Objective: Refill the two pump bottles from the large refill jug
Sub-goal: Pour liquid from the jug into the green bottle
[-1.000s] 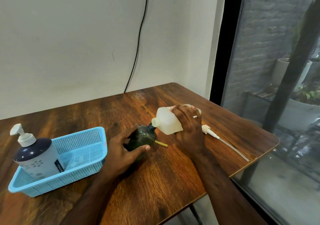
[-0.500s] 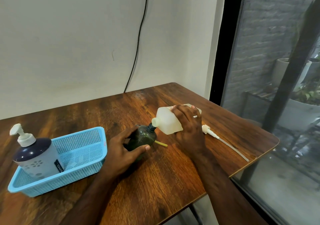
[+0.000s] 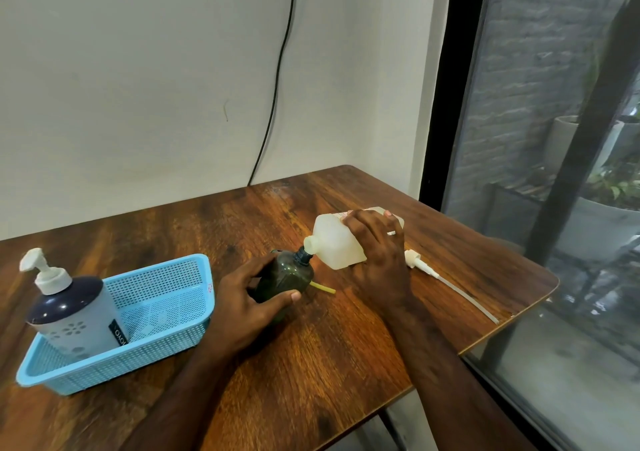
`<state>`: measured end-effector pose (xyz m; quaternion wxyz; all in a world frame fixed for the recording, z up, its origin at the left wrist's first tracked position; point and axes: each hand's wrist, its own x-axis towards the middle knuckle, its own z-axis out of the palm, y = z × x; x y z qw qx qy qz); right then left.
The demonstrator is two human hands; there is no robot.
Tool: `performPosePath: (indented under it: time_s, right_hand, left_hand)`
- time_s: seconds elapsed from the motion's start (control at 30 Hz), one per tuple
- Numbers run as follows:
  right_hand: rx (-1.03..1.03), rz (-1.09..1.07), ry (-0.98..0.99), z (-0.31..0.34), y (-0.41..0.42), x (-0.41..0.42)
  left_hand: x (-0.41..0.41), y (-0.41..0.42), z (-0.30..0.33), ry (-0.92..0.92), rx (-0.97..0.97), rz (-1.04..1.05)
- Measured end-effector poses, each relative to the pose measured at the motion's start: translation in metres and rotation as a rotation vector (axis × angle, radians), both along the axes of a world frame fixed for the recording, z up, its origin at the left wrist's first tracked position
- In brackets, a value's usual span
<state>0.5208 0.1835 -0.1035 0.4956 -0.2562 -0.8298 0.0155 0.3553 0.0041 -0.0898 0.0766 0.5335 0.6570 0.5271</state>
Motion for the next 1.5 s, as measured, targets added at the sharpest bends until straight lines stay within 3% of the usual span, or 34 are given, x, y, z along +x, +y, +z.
performPosePath:
  time_s: [1.5]
  right_hand:
    - [0.012, -0.013, 0.009, 0.0010, -0.0022, 0.0005]
  left_hand:
    - [-0.0002, -0.0005, -0.0003, 0.012, -0.009, 0.001]
